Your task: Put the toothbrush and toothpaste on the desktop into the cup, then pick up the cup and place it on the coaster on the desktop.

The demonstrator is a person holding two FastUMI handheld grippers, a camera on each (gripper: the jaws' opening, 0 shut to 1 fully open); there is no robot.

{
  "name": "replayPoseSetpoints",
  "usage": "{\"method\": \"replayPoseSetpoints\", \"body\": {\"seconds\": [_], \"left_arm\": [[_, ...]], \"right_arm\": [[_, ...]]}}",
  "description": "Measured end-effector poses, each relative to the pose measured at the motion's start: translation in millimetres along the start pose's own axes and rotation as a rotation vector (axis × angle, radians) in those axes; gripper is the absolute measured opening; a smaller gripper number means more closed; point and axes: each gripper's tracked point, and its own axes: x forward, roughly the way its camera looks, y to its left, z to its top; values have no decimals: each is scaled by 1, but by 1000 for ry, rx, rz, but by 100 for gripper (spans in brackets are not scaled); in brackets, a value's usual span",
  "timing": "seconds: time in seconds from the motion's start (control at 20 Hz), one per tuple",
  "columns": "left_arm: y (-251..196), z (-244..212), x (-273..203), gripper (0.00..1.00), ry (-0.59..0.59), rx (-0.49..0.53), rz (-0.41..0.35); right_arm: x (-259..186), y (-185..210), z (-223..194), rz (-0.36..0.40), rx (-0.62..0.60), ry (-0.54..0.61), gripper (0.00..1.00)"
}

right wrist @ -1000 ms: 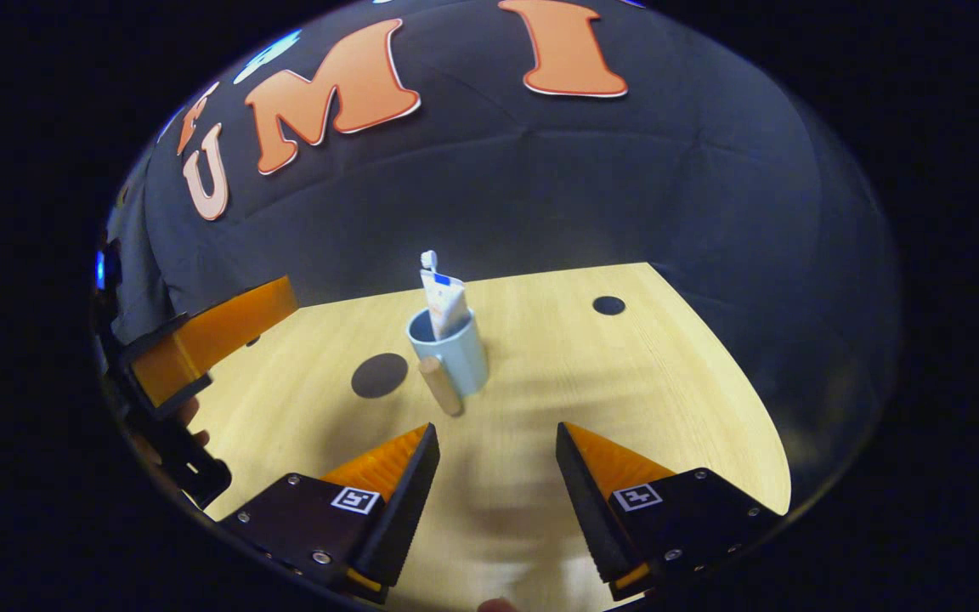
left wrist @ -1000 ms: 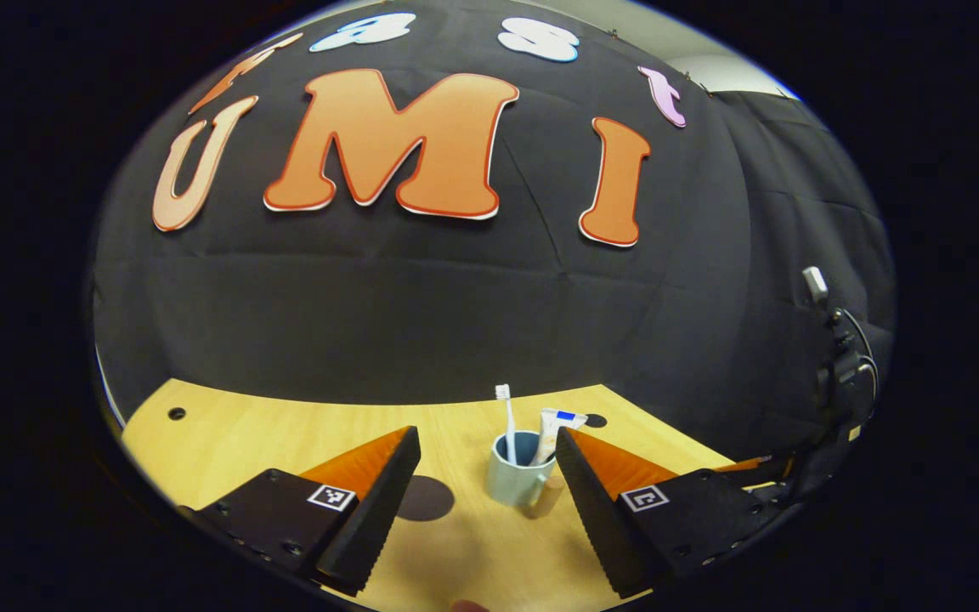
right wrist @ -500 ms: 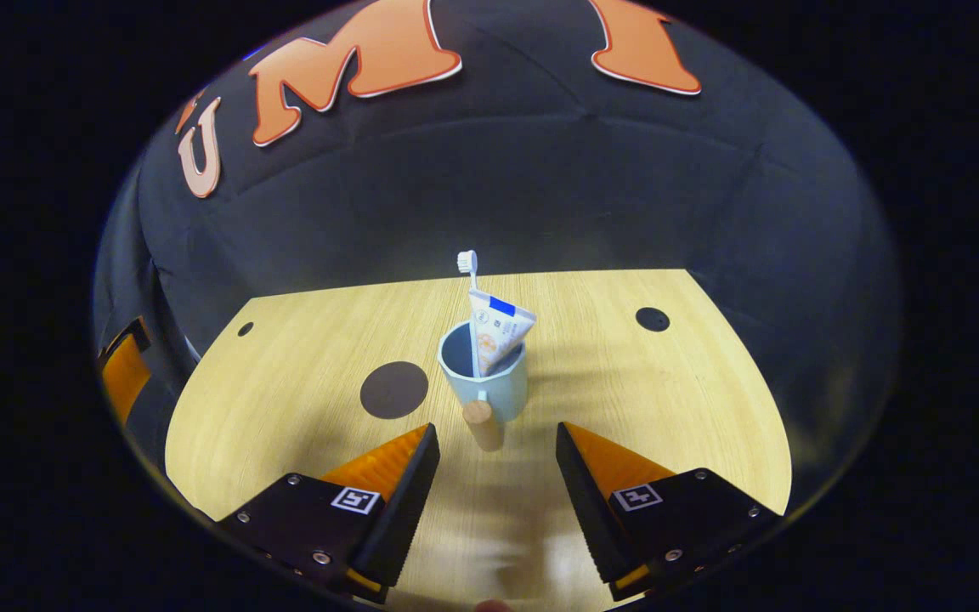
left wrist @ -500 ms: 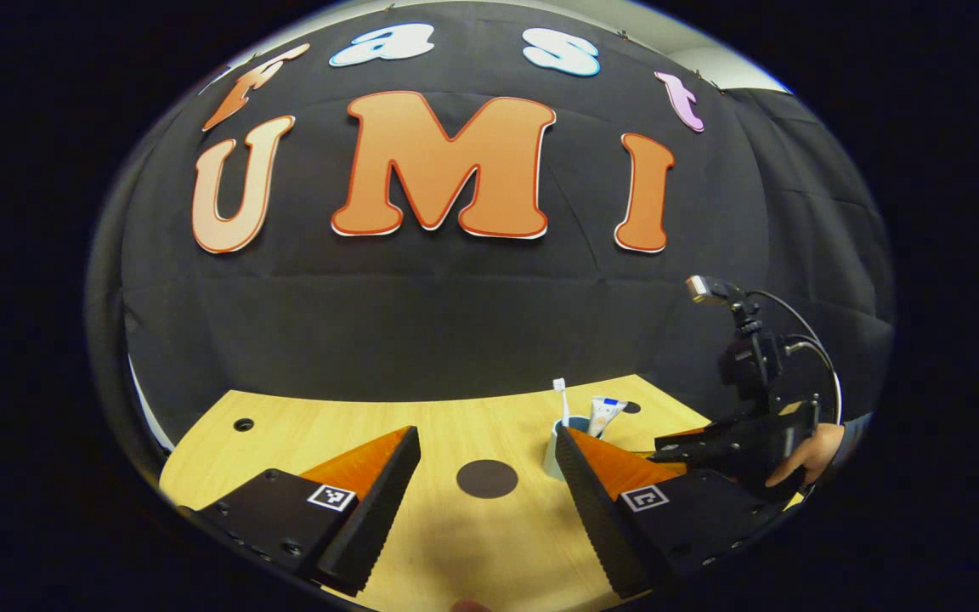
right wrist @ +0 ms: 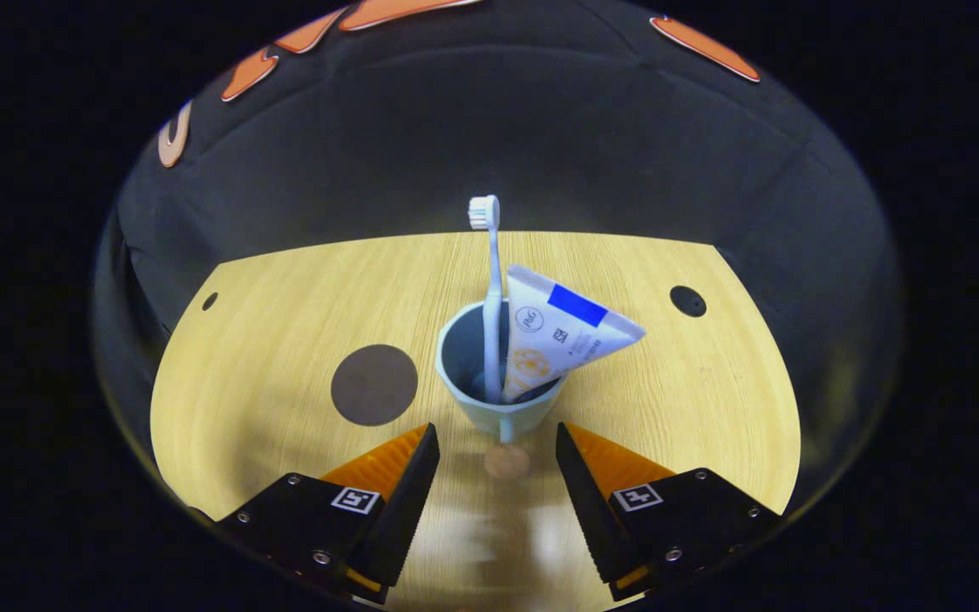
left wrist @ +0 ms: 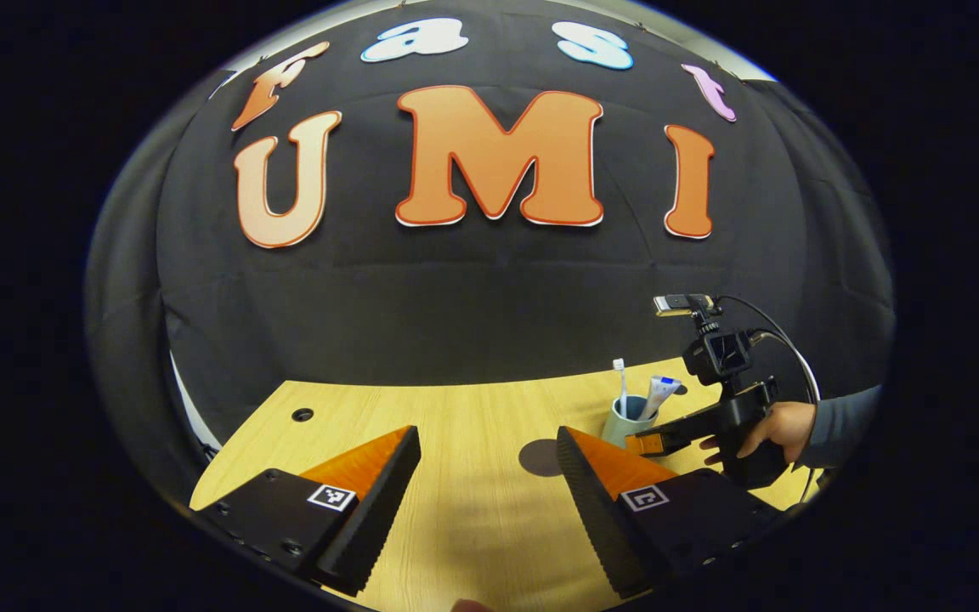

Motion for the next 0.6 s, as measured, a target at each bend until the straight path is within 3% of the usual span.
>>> {"method": "replayPoseSetpoints", "body": {"seconds": [0.15,0.25,0.4,0.6], "left_arm": [[7,-5,-3,97,23,-9,26],[7,-8,-3,97,37,-14,34],[5,-10,-3,97,42,-7,37],[0,-7,-6,97,39,9,28]], "right_arm": [[9,-3,-5,-8,32,55,84],[18,-4,-13,-6,54,103,72],[19,-4,-12,-12,73,107,31],[19,0,-10,-12,85,102,20]]}}
